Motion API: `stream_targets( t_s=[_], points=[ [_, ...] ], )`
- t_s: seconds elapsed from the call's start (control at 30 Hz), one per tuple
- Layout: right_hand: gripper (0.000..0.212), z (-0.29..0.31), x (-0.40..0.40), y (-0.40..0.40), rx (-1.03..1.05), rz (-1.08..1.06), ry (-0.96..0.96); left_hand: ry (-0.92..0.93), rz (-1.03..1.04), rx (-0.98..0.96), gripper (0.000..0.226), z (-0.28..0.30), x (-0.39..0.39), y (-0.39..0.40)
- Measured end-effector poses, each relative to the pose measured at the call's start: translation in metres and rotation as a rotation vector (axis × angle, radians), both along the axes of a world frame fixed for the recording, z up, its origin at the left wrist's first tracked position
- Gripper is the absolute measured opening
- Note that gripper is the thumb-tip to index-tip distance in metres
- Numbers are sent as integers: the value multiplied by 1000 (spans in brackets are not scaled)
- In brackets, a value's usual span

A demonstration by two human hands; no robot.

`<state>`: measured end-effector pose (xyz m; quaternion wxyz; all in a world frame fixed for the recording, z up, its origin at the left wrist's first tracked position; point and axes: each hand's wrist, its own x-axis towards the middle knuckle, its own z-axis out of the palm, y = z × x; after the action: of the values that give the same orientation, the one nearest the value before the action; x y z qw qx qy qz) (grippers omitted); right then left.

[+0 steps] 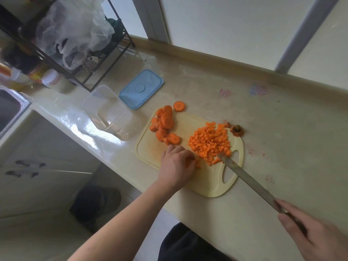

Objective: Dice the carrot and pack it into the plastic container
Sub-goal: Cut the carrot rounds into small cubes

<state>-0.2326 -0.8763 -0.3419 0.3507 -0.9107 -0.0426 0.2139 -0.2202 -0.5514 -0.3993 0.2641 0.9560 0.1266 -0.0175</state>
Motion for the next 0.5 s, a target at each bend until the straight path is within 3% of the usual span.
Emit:
stream_targets(
  t_s=[0.27, 0.5],
  points=[
    [27, 10, 1, 6, 10, -42, 7, 208, 37, -36, 13, 11, 12, -5],
    [27, 7, -2, 1, -5, -46, 17, 93, -453, -16, 42, 19, 3, 33]
  ],
)
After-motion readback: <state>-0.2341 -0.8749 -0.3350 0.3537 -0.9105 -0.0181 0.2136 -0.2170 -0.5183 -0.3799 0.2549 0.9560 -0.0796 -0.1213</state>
